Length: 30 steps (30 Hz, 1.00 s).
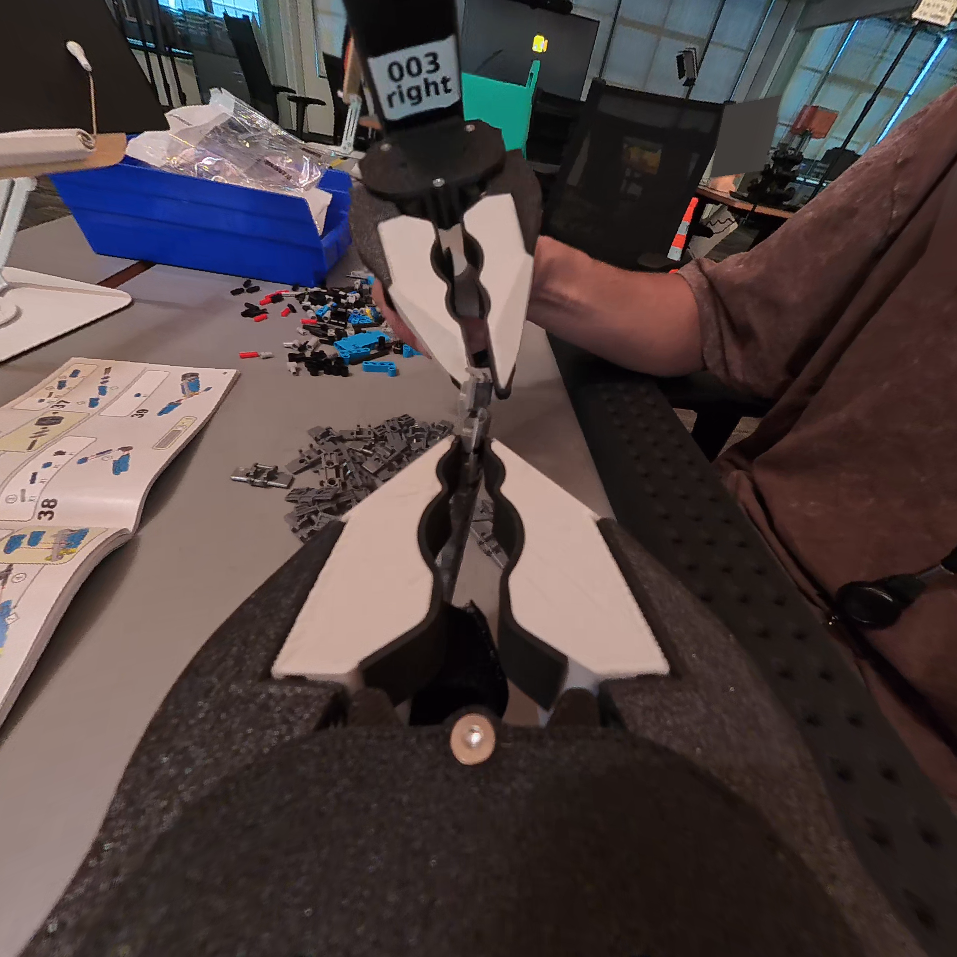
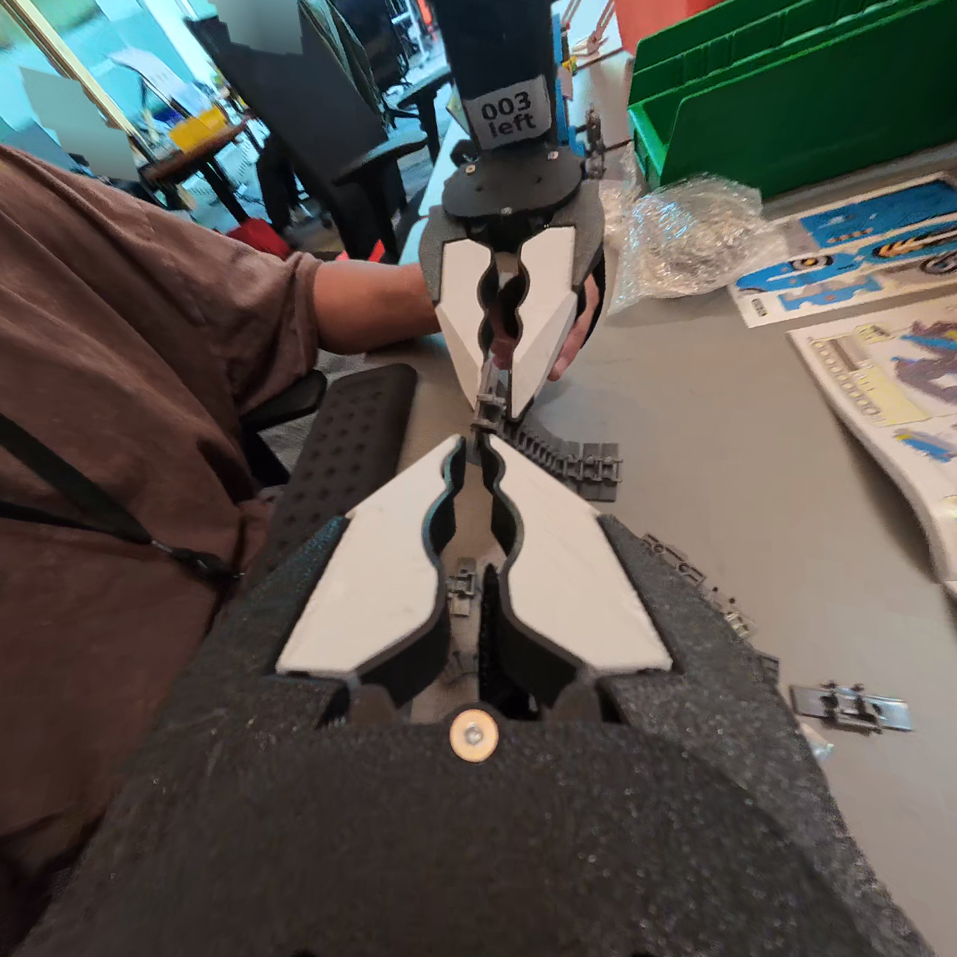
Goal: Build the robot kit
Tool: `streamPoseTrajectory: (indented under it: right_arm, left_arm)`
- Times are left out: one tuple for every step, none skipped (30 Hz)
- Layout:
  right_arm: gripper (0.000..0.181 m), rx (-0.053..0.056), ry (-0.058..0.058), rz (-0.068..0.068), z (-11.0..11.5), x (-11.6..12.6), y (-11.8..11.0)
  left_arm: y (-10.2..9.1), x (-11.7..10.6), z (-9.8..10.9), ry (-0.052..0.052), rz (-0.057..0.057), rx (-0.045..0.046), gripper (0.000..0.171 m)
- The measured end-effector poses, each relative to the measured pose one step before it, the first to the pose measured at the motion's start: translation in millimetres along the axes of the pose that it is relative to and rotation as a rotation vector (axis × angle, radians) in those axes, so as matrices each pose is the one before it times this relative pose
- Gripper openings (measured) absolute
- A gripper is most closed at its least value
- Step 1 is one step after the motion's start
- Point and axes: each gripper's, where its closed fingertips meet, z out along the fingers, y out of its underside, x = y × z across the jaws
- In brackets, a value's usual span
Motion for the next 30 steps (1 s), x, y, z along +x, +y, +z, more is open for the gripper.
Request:
streamPoseTrajectory:
  right_arm:
    - [0.006, -0.0080, 0.0105, -0.0260, 0.20, -0.92, -0.27]
    - [0.006, -0.0119, 0.0081, -0.0215, 0.41, -0.95, 0.44]
    - [0.007, -0.0109, 0.0095, -0.0196, 0.34, -0.33, 0.53]
    - [0.006, -0.0088, 0.0102, -0.0146, -0.01, 0.23, 0.47]
    - [0.006, -0.0037, 0.0074, -0.0080, -0.17, 0.23, -0.40]
    - [0.006, 0.0010, 0.0033, -0.0017, -0.04, 0.02, -0.96]
    - [0.006, 0.0022, 0.0075, -0.0043, -0.20, 0.30, -1.12]
    - [0.005, -0.0021, 0.0067, -0.0091, 0.23, -0.09, -0.48]
    - [0.005, -0.0127, 0.0012, -0.0012, 0.52, -0.64, 0.90]
    - [0.005, -0.0189, -0.0072, 0.0082, 0.37, -1.20, 1.96]
    - [0.005, -0.0125, -0.0242, 0.0189, 0.13, -2.97, 1.31]
    - [0.005, 0.0044, -0.0283, 0.0210, -0.38, -2.95, -0.40]
    - [0.005, 0.0162, -0.0215, 0.0174, -0.80, -1.33, -1.18]
    - [0.005, 0.0155, -0.0230, 0.0204, -0.64, -1.19, -0.71]
    - [0.005, 0.0083, -0.0240, 0.0207, -0.01, -1.36, 0.59]
    - [0.005, 0.0062, -0.0194, 0.0157, 0.37, -0.96, 0.72]
    - [0.005, 0.0112, -0.0189, 0.0133, -0.03, -1.12, -0.26]
    - [0.004, 0.0134, -0.0182, 0.0135, -0.28, -0.98, -0.73]
    - [0.004, 0.0140, -0.0135, 0.0143, -0.49, -0.23, -1.22]
    - [0.004, 0.0097, -0.0145, 0.0116, -0.27, -0.75, -0.70]
    - [0.004, 0.0049, -0.0121, 0.0084, 0.21, -0.78, -0.14]
    - [0.004, 0.0014, -0.0059, 0.0056, 0.50, -0.30, 0.24]
    - [0.004, -0.0018, -0.0048, 0.0024, 0.87, -0.32, 0.71]
    - [0.004, -0.0046, -0.0027, 0.0040, 1.10, 0.11, 1.08]
    - [0.004, -0.0017, -0.0124, 0.0062, 0.87, -0.95, 0.90]
    - [0.004, 0.0075, -0.0152, 0.0096, -0.17, -1.39, -0.46]
    - [0.004, 0.0159, -0.0015, 0.0041, -1.61, 0.37, -1.69]
    - [0.004, 0.0084, 0.0037, 0.0034, -1.43, 1.16, -0.75]
    - [0.004, -0.0039, -0.0072, 0.0043, 0.29, -0.54, 1.01]
    - [0.004, -0.0041, -0.0134, 0.0046, 1.22, -1.59, 1.22]
  left_arm:
    - [-0.23, -0.13, -0.11, 0.0006, -0.0002, 0.00244, 0.007]
    - [0.25, 0.28, -0.05, 0.0008, 0.0036, -0.00051, 0.007]
    - [0.38, 0.13, 0.02, -0.0011, 0.0058, -0.00214, 0.007]
    - [0.25, 0.13, 0.21, -0.0014, 0.0060, -0.00131, 0.007]
    - [-0.17, 0.20, 0.04, -0.0018, 0.0061, 0.00066, 0.007]
    - [-0.53, 0.25, -0.13, -0.0015, 0.0063, 0.00294, 0.007]
    - [-0.91, 0.08, -0.51, -0.0028, 0.0073, 0.00399, 0.007]
    - [-0.32, 0.44, -0.38, -0.0006, 0.0087, 0.00013, 0.007]
    - [0.37, 0.55, -0.14, -0.0008, 0.0112, -0.00452, 0.007]
    - [0.65, 1.10, 0.24, 0.0009, 0.0130, -0.00624, 0.007]
    - [0.08, 1.54, 0.64, 0.0046, 0.0088, -0.00191, 0.008]
    - [-1.21, 1.38, 0.56, 0.0042, 0.0002, 0.00606, 0.008]
    - [-1.50, 0.83, 0.27, 0.0027, -0.0031, 0.00827, 0.008]
    - [-0.97, 1.03, 0.31, 0.0053, -0.0019, 0.00568, 0.008]
    - [-0.23, 1.00, 0.32, 0.0056, -0.0027, 0.00143, 0.009]
    - [0.21, 0.95, 0.48, 0.0062, -0.0038, 0.00080, 0.009]
    - [-0.35, 0.93, 0.30, 0.0075, -0.0059, 0.00504, 0.009]
    - [-1.04, 0.62, 0.12, 0.0074, -0.0102, 0.00835, 0.009]
    - [-1.40, 0.24, -0.13, 0.0054, -0.0112, 0.00959, 0.009]
    - [-1.10, 0.72, -0.02, 0.0080, -0.0096, 0.00798, 0.009]
    - [-0.86, 1.14, 0.09, 0.0089, -0.0076, 0.00565, 0.009]
    - [-0.62, 1.19, 0.31, 0.0087, -0.0059, 0.00539, 0.009]
    - [-0.65, 1.85, 0.52, 0.0129, -0.0067, 0.00541, 0.009]
    - [-0.56, 2.58, 0.89, 0.0173, -0.0098, 0.00504, 0.009]
    - [0.11, 1.65, 0.92, 0.0135, -0.0097, 0.00255, 0.009]
    - [-0.31, 0.40, 0.48, 0.0060, -0.0089, 0.00424, 0.009]
    - [-0.25, -1.77, 0.22, -0.0065, -0.0133, 0.00058, 0.008]
    - [-0.16, -1.44, 0.36, -0.0052, -0.0105, -0.00135, 0.008]
    - [0.11, 1.24, 0.34, 0.0088, -0.0030, 0.00089, 0.008]
    - [0.20, 2.11, 0.08, 0.0153, -0.0051, 0.00385, 0.008]
